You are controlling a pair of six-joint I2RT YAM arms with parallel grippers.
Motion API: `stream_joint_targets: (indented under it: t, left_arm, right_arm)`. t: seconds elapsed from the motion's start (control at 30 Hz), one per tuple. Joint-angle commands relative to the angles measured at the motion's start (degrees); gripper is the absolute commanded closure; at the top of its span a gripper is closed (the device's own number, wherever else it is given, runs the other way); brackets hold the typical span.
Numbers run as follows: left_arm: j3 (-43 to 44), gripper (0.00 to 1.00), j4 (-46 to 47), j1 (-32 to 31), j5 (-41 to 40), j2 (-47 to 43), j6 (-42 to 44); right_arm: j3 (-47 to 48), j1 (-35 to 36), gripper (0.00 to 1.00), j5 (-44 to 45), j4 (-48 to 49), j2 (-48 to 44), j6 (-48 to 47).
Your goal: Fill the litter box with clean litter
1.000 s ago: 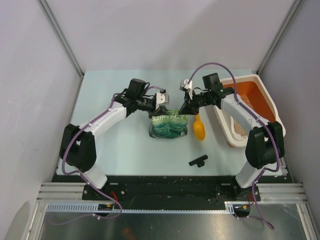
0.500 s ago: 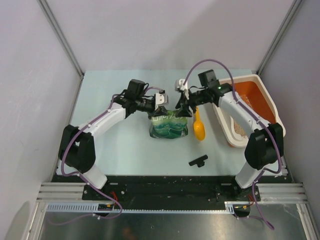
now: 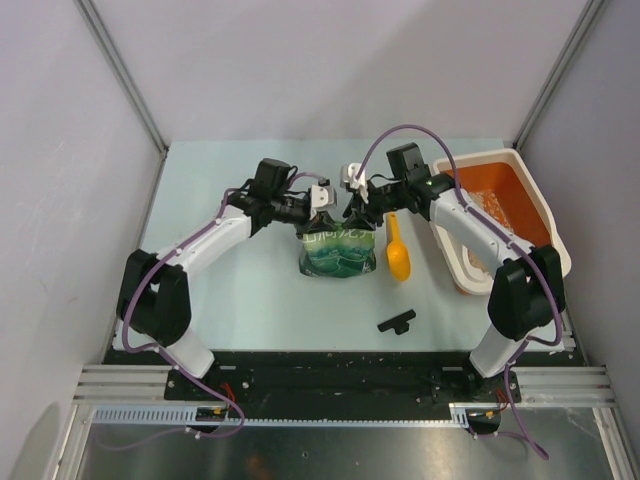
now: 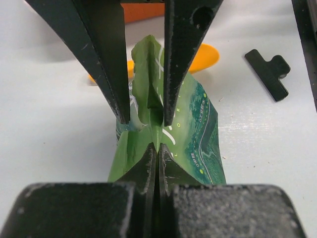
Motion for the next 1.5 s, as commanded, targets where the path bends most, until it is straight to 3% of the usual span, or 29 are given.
stream_joint_targets:
  t: [0.0, 0.1, 0.27, 0.37, 0.4, 0.47, 0.5, 0.7, 0.77, 0.8, 0.9, 1.17, 1.27, 1.47]
  left_arm:
    - [2.0, 1.00, -1.3, 0.7, -0.7, -0.5, -1.8]
    - [2.0, 1.00, -1.3, 0.7, -0.8, -0.5, -2.0]
    - [2.0, 1.00, -1.3, 0.9, -0.7, -0.5, -2.2]
    - [2.1, 1.00, -1.3, 0.9, -0.7, -0.5, -2.1]
    - [2.2, 1.00, -1.3, 0.9, -0.7, -0.4, -2.2]
    - [2.2, 1.00, -1.2, 0.9, -0.8, -0.5, -2.2]
    - [2.2, 1.00, -1.3, 0.9, -0.7, -0.4, -2.1]
    - [1.5, 1.00, -1.3, 1.2, -1.4, -0.8, -2.3]
    - [1.0, 1.00, -1.1, 1.5, -1.4, -1.2, -2.5]
    - [1.0, 1.00, -1.3, 1.6, -1.5, -1.3, -2.6]
    - [0.9, 1.00, -1.2, 1.6, -1.5, -1.9, -2.9]
    - [1.6, 1.00, -1.2, 1.5, -1.5, -1.3, -3.5]
    - [1.9, 1.00, -1.1, 1.5, -1.5, -1.0, -4.4]
    - [2.8, 1.00, -1.2, 1.5, -1.3, -0.3, -6.9]
  right_arm:
    - [-0.1, -0.4, 0.66, 0.3, 2.5, 0.8, -0.2]
    - [-0.1, -0.5, 0.70, -0.1, 2.3, 1.1, 0.1]
    - [-0.1, -0.5, 0.58, -1.5, 0.7, 0.6, 0.1]
    - [-0.2, -0.2, 0.68, -0.9, -0.4, 0.9, -0.4]
    - [-0.2, -0.5, 0.79, -0.7, -0.4, 0.9, -0.1]
    - [-0.1, -0.6, 0.88, -0.1, 0.1, 1.3, 0.5]
    - [-0.1, -0.8, 0.99, 0.5, 0.5, 1.4, 1.1]
    - [3.6, -7.1, 1.00, -5.0, 3.9, 1.1, 12.6]
    - [5.8, -9.9, 0.89, -5.9, 1.1, 0.2, 12.9]
    - [6.4, -10.7, 0.70, -5.9, -3.6, -0.9, 11.7]
    - [7.4, -14.3, 0.57, -5.9, -14.5, -4.3, 4.4]
    - [-9.2, -15.1, 0.55, 4.9, -42.3, -16.5, -32.1]
    - [-18.1, -13.8, 0.55, 9.2, -41.7, -22.5, -39.3]
    - [-32.4, -6.7, 0.55, 15.5, -27.6, -32.3, -43.8]
